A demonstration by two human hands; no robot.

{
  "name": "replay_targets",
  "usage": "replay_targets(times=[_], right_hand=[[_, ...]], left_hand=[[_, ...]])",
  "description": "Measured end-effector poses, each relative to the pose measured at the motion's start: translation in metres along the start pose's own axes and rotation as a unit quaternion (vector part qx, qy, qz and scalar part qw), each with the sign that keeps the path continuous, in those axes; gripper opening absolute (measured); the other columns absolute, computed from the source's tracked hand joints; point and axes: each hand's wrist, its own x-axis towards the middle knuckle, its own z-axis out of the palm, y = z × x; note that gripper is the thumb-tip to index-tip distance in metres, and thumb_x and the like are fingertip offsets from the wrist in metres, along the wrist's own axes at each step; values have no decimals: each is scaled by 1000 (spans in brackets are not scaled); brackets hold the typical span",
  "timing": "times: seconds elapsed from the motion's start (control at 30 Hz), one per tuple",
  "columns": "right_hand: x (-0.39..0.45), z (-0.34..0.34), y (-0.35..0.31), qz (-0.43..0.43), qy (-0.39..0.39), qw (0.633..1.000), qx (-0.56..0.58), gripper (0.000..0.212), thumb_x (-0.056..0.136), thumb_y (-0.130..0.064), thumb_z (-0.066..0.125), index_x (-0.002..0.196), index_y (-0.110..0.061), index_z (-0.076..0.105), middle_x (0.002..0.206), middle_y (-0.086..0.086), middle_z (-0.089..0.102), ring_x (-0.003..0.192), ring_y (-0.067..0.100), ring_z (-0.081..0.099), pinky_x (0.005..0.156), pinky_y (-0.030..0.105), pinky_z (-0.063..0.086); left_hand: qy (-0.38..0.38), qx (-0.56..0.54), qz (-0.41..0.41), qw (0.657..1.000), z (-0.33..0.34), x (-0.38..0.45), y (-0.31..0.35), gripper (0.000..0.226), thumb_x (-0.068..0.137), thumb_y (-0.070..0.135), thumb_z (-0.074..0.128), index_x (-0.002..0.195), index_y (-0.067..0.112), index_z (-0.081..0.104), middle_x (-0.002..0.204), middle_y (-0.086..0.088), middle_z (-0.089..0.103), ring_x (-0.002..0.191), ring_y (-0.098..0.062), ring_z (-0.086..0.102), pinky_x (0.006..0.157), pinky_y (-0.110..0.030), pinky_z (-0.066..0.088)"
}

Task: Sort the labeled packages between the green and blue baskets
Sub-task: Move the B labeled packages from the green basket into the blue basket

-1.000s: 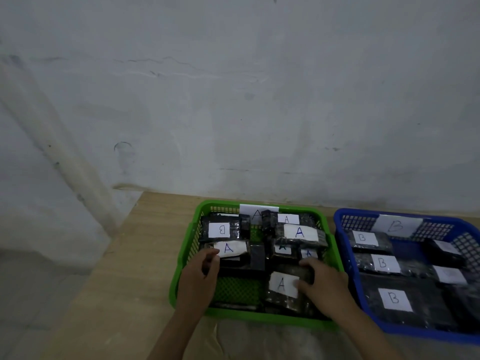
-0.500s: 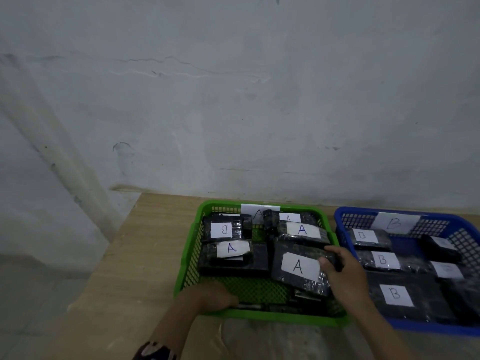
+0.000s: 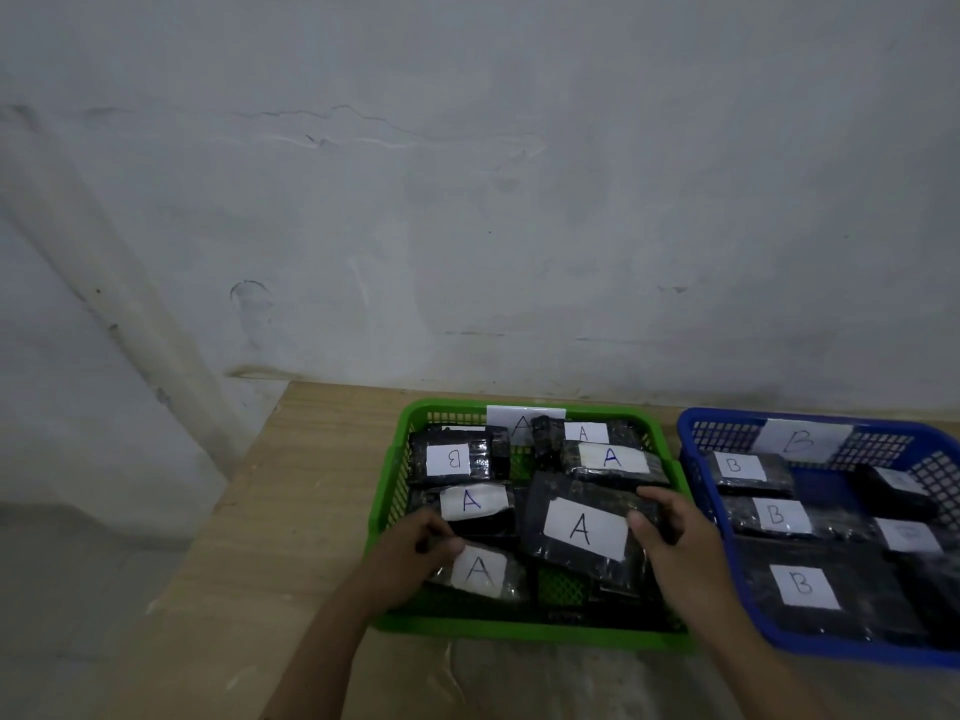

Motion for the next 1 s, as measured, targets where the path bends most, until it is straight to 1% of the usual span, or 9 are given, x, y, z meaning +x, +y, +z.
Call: replay_targets(times=[0.1, 0.23, 0.33, 0.43, 0.6, 0.77, 0.87, 0.93, 1.0], right_hand=[[2, 7, 2, 11, -6, 1000, 8, 22, 87, -10, 56, 101, -28, 54, 100, -4, 53, 74, -6, 47, 52, 9, 37], [1, 15, 3, 10, -41, 999, -6, 21, 87, -11, 57, 98, -29, 55, 103, 0, 56, 84, 9, 53, 59, 16, 38], [1, 27, 0, -1, -119, 992, -42, 21, 86, -11, 59, 95, -29, 54, 101, 0, 58, 93, 15, 55, 70, 25, 45], [-4, 55, 0, 7, -192, 978, -82, 21, 84, -10, 62, 97, -25, 56, 97, -6, 57, 97, 13, 53, 82, 26, 43], [-3, 96, 2, 20, -233, 967, -100, 22, 84, -8, 62, 105, -12, 59, 108, 6, 62, 95, 13, 54, 79, 18, 43], [-10, 109, 3, -49, -186, 962, -196, 22, 87, -15, 57, 110, -14, 58, 105, 7, 65, 83, 9, 53, 68, 17, 41], [-13, 113, 3, -60, -164, 963, -203, 12, 87, -15, 58, 89, -16, 46, 84, 5, 60, 70, 12, 51, 52, 20, 37], [-10, 114, 3, -69, -173, 957, -222, 14, 87, -15, 58, 81, -14, 45, 77, 5, 55, 67, 12, 47, 53, 24, 34], [-7, 113, 1, -81, -184, 943, -267, 6, 89, -17, 55, 89, -10, 55, 88, 10, 61, 75, 14, 50, 57, 24, 37]], left_hand=[[59, -14, -5, 998, -11, -8, -2, 11, 91, 24, 50, 81, 26, 53, 83, 8, 60, 77, -8, 57, 60, -15, 41], [216, 0, 11, 976, -34, -14, -4, 11, 92, 19, 49, 81, 22, 53, 77, 6, 57, 70, -5, 53, 55, -17, 39], [293, -28, 6, 956, -48, -15, -8, 8, 91, 15, 51, 84, 18, 54, 75, 2, 57, 66, -7, 54, 52, -17, 41], [317, -47, -4, 947, -49, -15, -13, 5, 90, 16, 51, 87, 15, 56, 82, -6, 60, 73, -20, 58, 58, -26, 46], [337, -81, -5, 938, -45, -16, -17, 5, 90, 15, 52, 88, 16, 56, 86, -9, 62, 81, -27, 60, 72, -42, 52], [352, -73, 12, 933, -49, -14, -19, 5, 90, 16, 53, 87, 18, 56, 81, -2, 60, 77, -19, 58, 61, -28, 46], [349, -76, 18, 934, -47, -11, -17, 5, 90, 15, 53, 87, 18, 56, 77, 6, 58, 72, -10, 56, 58, -21, 43], [345, -68, 21, 936, -45, -10, -16, 5, 90, 15, 53, 87, 18, 56, 76, 10, 56, 71, -2, 54, 55, -16, 40], [342, -69, 26, 937, -42, -9, -16, 5, 90, 15, 53, 87, 18, 56, 76, 10, 57, 71, 0, 54, 54, -14, 40]])
